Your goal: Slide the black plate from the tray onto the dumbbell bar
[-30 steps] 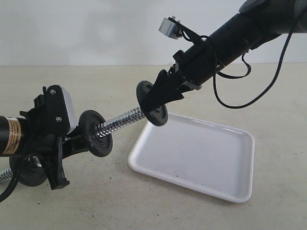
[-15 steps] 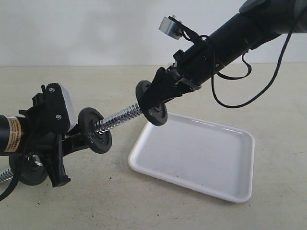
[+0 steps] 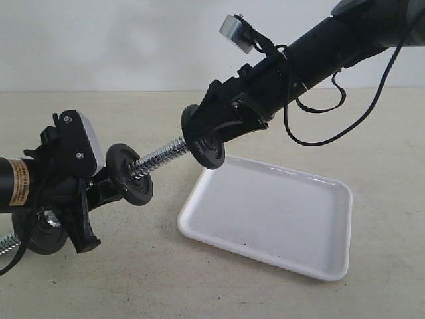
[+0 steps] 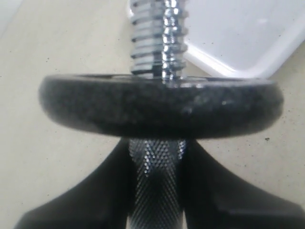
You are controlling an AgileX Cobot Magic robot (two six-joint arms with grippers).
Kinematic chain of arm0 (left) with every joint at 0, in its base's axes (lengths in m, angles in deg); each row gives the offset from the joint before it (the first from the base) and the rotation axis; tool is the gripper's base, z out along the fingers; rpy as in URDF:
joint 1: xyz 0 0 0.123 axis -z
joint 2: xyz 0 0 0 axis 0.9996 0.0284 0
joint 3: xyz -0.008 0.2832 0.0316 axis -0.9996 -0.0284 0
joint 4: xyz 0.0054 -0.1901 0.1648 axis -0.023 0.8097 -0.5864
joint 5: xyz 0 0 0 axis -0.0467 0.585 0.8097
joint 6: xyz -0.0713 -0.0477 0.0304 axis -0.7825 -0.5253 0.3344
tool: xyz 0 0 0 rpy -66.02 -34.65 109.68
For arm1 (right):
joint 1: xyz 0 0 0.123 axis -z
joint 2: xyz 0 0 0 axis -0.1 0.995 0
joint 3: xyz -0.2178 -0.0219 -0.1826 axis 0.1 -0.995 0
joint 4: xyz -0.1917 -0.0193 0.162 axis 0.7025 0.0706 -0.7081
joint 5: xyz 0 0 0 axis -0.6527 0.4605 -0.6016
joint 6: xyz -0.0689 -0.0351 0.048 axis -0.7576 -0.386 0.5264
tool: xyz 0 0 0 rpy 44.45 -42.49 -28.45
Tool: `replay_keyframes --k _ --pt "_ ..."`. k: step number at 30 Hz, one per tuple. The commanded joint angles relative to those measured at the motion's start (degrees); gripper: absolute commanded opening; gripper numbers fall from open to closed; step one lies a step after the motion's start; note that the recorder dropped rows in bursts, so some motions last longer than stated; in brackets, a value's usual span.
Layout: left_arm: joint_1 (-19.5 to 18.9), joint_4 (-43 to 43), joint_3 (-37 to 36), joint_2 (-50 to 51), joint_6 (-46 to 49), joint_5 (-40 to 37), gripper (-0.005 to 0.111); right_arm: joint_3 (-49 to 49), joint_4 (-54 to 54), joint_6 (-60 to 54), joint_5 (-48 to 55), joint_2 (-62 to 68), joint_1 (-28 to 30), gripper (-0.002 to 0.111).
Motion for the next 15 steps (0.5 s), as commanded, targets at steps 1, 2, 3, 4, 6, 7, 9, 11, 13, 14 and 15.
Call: replay_keyframes --k 1,2,3,4,6,7,9,11,13,14,15 --pt "0.1 3.37 1.74 1.25 -1.06 29.83 0.004 0.49 -4.52 0.67 1.16 -1.02 -0.07 0.001" --pt "0.1 3.37 1.74 2.28 -1.06 32.65 0.004 0.49 -4.52 0.67 1.16 -1.02 -0.07 0.001" --pt "0.1 3.37 1.74 2.72 -1.06 34.43 0.004 0.49 -4.52 0.67 1.16 -1.02 -0.07 0.001" --pt "0.1 3.37 1.74 3.48 -0.46 37.3 0.004 0.49 -4.52 0.67 1.16 -1.02 -0.07 0.001" --pt "0.1 3.37 2.13 3.73 -0.46 38.59 0.004 0.49 -4.52 0.67 1.16 -1.02 -0.07 0.001" --pt "0.1 4.01 2.13 3.73 -0.34 38.94 0.004 0.49 -4.52 0.67 1.16 -1.02 -0.07 0.001" --pt "0.1 5.7 2.13 3.73 -0.2 39.5 0.004 0.49 -4.52 0.67 1.16 -1.02 -0.07 0.001" --pt "0.1 6.29 2.13 3.73 -0.09 40.6 0.004 0.49 -4.4 0.67 1.16 -1.02 -0.07 0.001" --pt "0.1 6.29 2.13 3.73 0.09 43.08 0.004 0.49 -4.29 0.67 1.16 -1.02 -0.07 0.001" --pt "0.1 6.29 2.13 3.73 0.09 44.16 0.004 0.49 -4.07 0.67 1.16 -1.02 -0.07 0.001" --pt "0.1 6.29 2.13 3.73 0.09 45.37 0.004 0.49 -4.07 0.67 1.16 -1.02 -0.07 0.001"
